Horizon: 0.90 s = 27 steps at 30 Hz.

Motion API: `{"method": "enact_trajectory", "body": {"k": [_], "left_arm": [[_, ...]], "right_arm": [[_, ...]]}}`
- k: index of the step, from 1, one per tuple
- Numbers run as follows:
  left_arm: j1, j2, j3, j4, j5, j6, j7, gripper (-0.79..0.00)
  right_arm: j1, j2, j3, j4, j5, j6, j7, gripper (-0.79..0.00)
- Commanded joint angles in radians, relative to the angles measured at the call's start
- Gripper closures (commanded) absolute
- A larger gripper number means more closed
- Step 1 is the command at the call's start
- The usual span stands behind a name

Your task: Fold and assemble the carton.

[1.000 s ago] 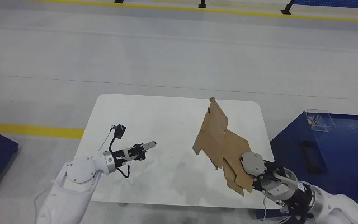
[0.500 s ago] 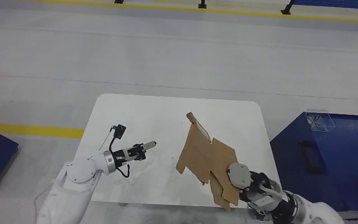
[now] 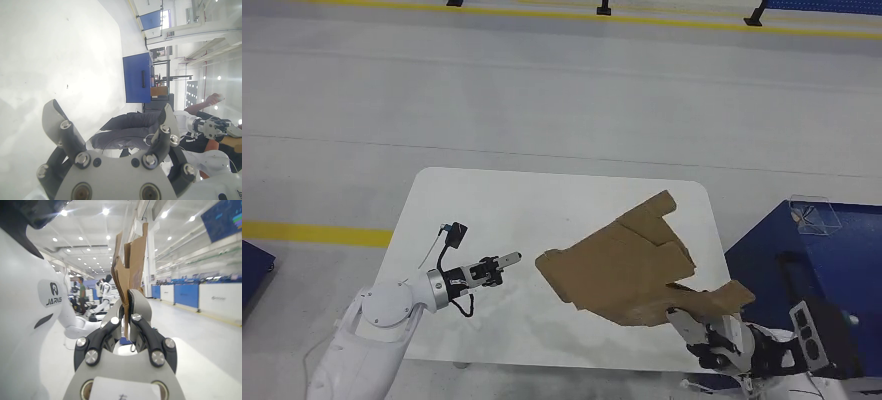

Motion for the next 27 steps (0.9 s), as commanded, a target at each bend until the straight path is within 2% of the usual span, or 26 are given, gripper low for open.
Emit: {"method": "enact_trajectory", "body": {"k": [1,4,7,21,23,24,27], "left_arm": [[0.0,0.0,0.0,0.0,0.0,0.0,0.0,-0.785],[0.0,0.0,0.0,0.0,0.0,0.0,0.0,-0.785],[0.0,0.0,0.0,0.0,0.0,0.0,0.0,-0.785],[0.0,0.0,0.0,0.0,0.0,0.0,0.0,-0.785],[0.0,0.0,0.0,0.0,0.0,0.0,0.0,-0.785],[0.0,0.0,0.0,0.0,0.0,0.0,0.0,-0.785],[0.0,0.0,0.0,0.0,0.0,0.0,0.0,-0.785]], "right_arm": [[0.05,0.029,-0.088,0.065,0.419,0.053,0.244,0.0],[0.105,0.053,-0.153,0.145,0.746,0.154,0.471,0.0],[0.128,0.062,-0.204,0.217,0.991,0.226,0.63,0.0],[0.13,0.061,-0.21,0.219,1.024,0.241,0.637,0.0],[0.124,0.059,-0.231,0.173,1.17,0.309,0.64,0.0],[0.124,0.058,-0.24,0.151,1.298,0.348,0.662,0.0],[0.136,0.054,-0.231,0.147,1.662,0.505,0.802,0.0]]}}
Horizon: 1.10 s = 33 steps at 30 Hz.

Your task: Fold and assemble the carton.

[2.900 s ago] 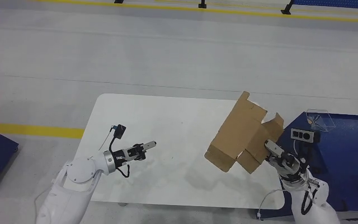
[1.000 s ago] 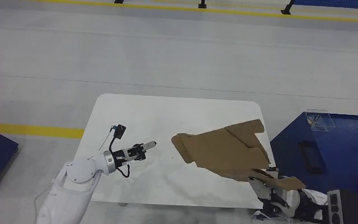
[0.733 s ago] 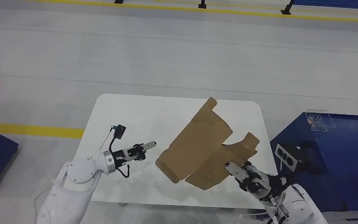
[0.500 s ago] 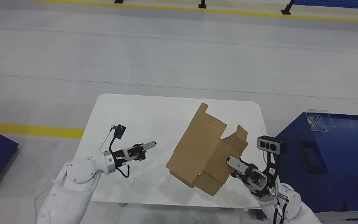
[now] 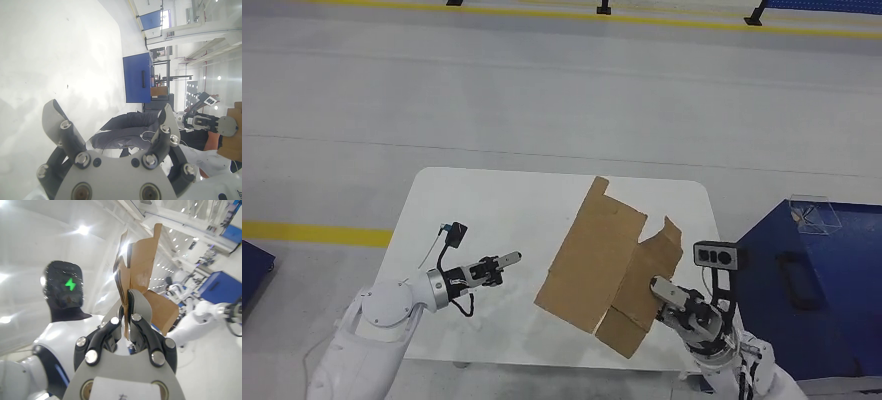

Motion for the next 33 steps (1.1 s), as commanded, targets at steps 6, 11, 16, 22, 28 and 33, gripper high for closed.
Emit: {"method": "enact_trajectory", "body": {"k": [6,11,16,22,28,33], "left_arm": [[0.0,0.0,0.0,0.0,0.0,0.0,0.0,-0.785],[0.0,0.0,0.0,0.0,0.0,0.0,0.0,-0.785],[0.0,0.0,0.0,0.0,0.0,0.0,0.0,-0.785],[0.0,0.0,0.0,0.0,0.0,0.0,0.0,-0.785],[0.0,0.0,0.0,0.0,0.0,0.0,0.0,-0.785],[0.0,0.0,0.0,0.0,0.0,0.0,0.0,-0.785]], "right_arm": [[0.023,-0.027,-0.08,0.079,0.914,0.538,0.222,0.0],[0.108,-0.061,-0.251,0.195,1.197,0.856,0.069,0.0],[0.175,-0.1,-0.409,0.288,1.428,1.063,-0.133,0.0],[0.222,-0.125,-0.411,0.325,1.342,1.029,-0.121,0.0],[0.2,-0.118,-0.288,0.32,0.899,0.781,0.121,0.0],[0.188,-0.102,-0.159,0.352,0.589,0.601,0.254,0.0]]}}
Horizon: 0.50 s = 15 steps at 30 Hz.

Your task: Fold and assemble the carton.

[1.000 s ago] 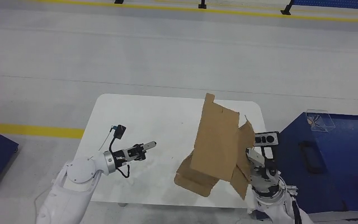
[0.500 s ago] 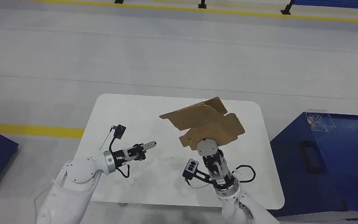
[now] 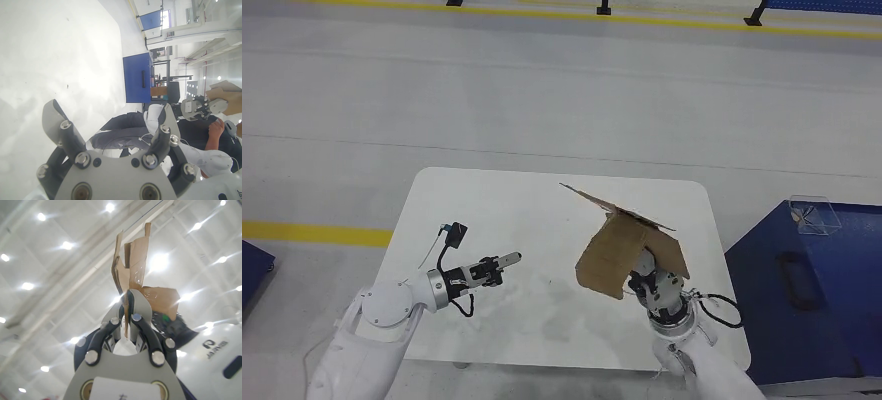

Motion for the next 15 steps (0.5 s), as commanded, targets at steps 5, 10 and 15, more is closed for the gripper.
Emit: {"method": "enact_trajectory", "body": {"k": [5,10,15], "left_arm": [[0.0,0.0,0.0,0.0,0.0,0.0,0.0,-0.785],[0.0,0.0,0.0,0.0,0.0,0.0,0.0,-0.785],[0.0,0.0,0.0,0.0,0.0,0.0,0.0,-0.785]], "right_arm": [[-0.031,0.015,0.131,0.053,-0.364,-0.267,0.049,0.0],[-0.048,0.018,0.156,0.093,-0.58,-0.375,-0.017,0.0],[-0.048,0.018,0.156,0.093,-0.58,-0.375,-0.017,0.0]]}}
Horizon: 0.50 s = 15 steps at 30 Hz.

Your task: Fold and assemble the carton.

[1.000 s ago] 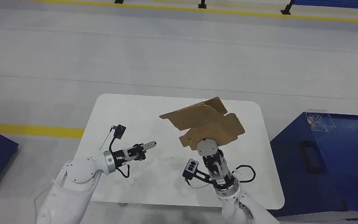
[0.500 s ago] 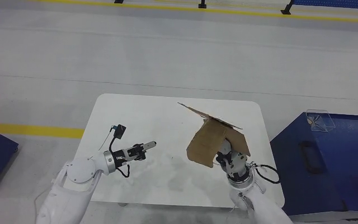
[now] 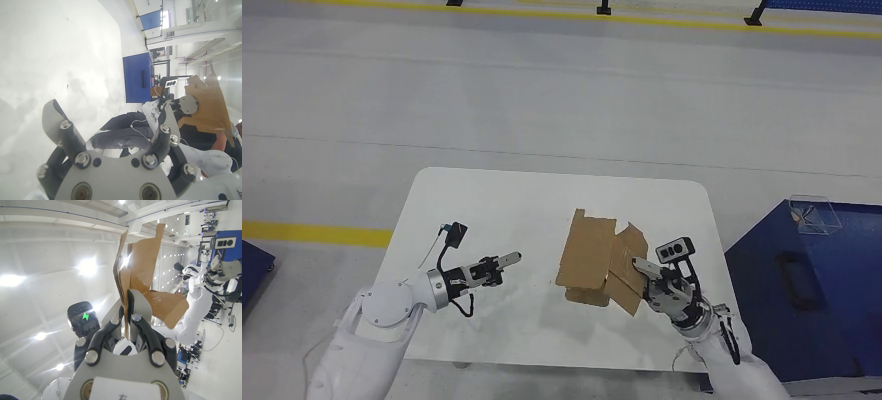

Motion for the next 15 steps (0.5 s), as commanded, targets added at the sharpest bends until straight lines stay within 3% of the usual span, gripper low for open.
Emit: {"method": "enact_trajectory", "body": {"k": [1,4,8,15], "left_arm": [[0.0,0.0,0.0,0.0,0.0,0.0,0.0,-0.785],[-0.003,0.0,-0.016,-0.009,-0.104,0.044,-0.044,-0.785],[-0.035,0.004,-0.105,0.012,-0.467,0.16,-0.223,-0.785],[-0.031,0.009,-0.085,0.002,-0.586,0.222,-0.359,-0.785]], "right_arm": [[0.0,0.0,0.0,0.0,0.001,0.0,0.0,0.0],[0.007,0.0,0.003,-0.005,-0.088,-0.026,-0.038,0.0],[0.004,-0.003,-0.014,0.007,-0.176,-0.037,-0.064,0.0],[0.022,-0.014,-0.071,0.054,-0.196,0.013,-0.001,0.0]]}}
